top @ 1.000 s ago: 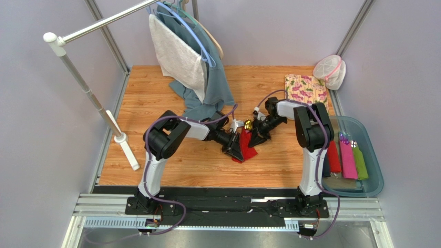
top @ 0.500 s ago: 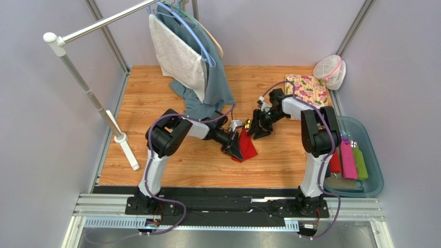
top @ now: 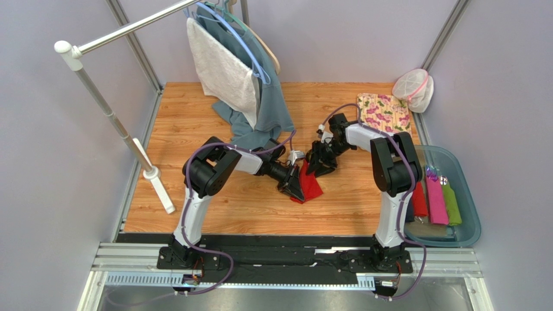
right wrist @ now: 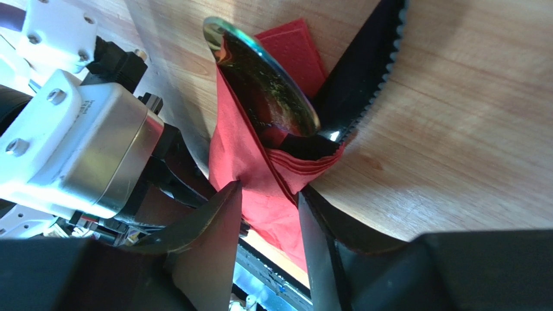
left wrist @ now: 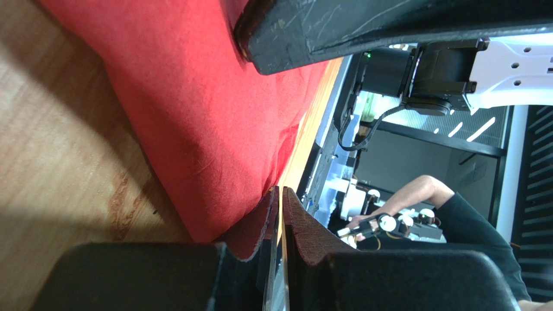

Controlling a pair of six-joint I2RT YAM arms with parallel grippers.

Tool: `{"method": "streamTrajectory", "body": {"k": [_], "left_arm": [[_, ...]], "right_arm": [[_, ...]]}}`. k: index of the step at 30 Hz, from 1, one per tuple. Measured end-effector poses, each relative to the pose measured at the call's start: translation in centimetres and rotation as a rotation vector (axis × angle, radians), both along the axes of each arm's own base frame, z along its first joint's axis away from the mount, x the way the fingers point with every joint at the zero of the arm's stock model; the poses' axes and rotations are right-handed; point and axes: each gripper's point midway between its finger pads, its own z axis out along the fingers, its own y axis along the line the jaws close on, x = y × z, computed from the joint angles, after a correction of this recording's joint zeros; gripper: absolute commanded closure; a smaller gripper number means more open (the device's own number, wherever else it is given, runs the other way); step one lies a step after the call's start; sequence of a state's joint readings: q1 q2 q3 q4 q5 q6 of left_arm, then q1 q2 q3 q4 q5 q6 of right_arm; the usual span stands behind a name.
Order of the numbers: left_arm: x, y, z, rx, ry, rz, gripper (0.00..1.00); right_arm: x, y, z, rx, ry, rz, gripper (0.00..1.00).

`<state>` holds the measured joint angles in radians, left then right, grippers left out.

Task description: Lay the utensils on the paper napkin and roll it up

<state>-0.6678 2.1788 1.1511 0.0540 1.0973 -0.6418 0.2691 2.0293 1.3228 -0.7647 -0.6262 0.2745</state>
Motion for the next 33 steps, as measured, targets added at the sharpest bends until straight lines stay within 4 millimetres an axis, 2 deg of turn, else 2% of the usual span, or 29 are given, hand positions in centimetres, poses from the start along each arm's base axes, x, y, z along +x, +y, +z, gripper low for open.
{"method": "streamTrajectory", "body": {"k": [3,4,6,7,9,16,20,24,27,33], "left_arm": [[0.0,0.0,0.0,0.0,0.0,0.0,0.85],[0.0,0.0,0.0,0.0,0.0,0.0,0.85],[0.0,0.0,0.0,0.001,0.001,0.0,0.85],[0.0,0.0,0.0,0.001,0.001,0.0,0.85],[0.0,0.0,0.0,0.002,0.003,0.0,0.85],[0.0,0.0,0.0,0.007,-0.001,0.003,0.82],[0.3,0.2,0.4,0.021,-0.044,0.023,0.66],[1.2,0.4,1.5,0.041,-0.144,0.069,0.55],[2.4,0.8,3.0,0.051,-0.246,0.115,0.5],[5.4,2.5,8.5,0.033,-0.448,0.218,0.38]], "right_arm": [[-0.1,0.2,-0.1,0.006,0.01,-0.006,0.64],[-0.1,0.3,-0.1,0.009,0.015,-0.009,0.72],[0.0,0.3,-0.4,0.018,0.026,-0.018,0.81],[0.0,0.3,-0.6,0.019,0.032,-0.023,0.91],[0.1,0.7,-0.5,0.049,0.044,-0.029,1.0],[0.1,1.0,-0.3,0.078,0.047,-0.028,1.0],[0.2,1.1,-0.2,0.113,0.041,-0.027,1.0],[0.5,1.2,0.1,0.166,0.013,-0.011,1.0],[0.7,1.4,0.5,0.193,-0.012,0.007,1.0],[1.4,1.6,2.6,0.235,-0.102,0.043,1.0]]}}
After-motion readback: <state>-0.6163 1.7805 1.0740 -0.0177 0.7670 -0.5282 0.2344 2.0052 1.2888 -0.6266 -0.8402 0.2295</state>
